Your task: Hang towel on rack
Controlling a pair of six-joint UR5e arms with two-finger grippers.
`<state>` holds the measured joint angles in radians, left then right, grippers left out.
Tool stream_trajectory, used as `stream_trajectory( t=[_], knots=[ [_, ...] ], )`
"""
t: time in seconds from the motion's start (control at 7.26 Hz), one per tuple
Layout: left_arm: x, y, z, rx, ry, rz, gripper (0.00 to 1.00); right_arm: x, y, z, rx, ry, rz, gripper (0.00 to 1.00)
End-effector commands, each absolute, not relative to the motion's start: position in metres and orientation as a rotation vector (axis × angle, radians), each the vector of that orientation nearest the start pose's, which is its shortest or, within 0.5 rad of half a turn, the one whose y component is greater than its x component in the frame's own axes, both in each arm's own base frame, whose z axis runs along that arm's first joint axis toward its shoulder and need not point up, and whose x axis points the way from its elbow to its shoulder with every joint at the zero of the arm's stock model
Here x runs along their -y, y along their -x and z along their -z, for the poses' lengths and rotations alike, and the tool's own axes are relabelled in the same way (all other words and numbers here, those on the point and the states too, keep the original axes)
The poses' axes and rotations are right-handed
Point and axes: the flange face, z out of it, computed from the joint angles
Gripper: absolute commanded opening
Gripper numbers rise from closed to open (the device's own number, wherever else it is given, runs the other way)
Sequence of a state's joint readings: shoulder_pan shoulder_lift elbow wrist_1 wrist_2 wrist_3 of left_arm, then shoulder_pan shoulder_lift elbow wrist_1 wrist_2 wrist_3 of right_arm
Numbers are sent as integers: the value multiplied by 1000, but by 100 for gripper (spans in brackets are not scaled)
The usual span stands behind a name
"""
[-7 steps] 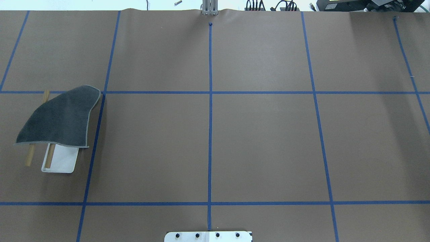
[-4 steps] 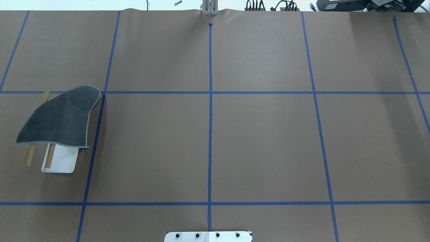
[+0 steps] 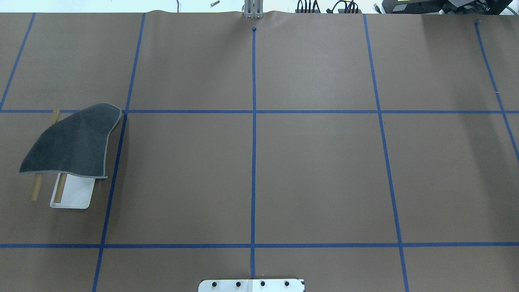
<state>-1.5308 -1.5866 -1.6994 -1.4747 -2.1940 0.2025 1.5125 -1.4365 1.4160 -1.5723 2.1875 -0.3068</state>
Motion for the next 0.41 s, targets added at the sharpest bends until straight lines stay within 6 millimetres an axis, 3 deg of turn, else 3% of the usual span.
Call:
stream_trajectory(
  t=[0.0, 0.28],
  knots=[
    [501, 55, -609, -619, -94, -248, 98, 549, -44, -676, 620, -53, 346, 100],
    [497, 55, -612, -618, -89, -250, 98, 545, -46, -681, 619, -47, 341, 100]
  ],
)
